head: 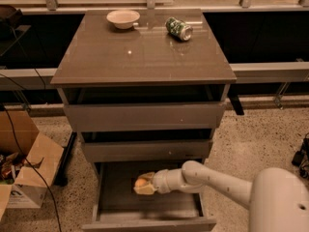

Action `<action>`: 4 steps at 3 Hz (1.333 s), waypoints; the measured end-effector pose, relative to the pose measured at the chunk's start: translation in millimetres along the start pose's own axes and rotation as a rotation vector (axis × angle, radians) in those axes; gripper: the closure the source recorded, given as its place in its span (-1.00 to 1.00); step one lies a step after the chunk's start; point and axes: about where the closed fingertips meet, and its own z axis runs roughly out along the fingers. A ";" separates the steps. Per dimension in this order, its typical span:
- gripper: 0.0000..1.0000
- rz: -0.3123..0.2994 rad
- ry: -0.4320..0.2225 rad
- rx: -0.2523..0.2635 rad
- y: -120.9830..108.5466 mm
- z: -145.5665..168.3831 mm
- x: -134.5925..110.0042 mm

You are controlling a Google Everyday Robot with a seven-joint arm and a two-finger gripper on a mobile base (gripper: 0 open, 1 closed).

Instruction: Pick orange from bottom drawer and place on counter

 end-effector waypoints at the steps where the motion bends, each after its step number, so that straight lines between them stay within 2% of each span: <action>1: 1.00 -0.140 -0.041 -0.060 34.6 -54.0 -63.5; 2: 1.00 -0.330 -0.042 -0.097 78.2 -99.6 -132.0; 3: 1.00 -0.536 -0.091 -0.113 107.4 -148.7 -203.6; 4: 1.00 -0.737 -0.149 -0.114 120.9 -186.4 -273.6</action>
Offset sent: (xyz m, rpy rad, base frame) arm -0.0436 -0.0278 0.3019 0.0278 -0.4781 0.3562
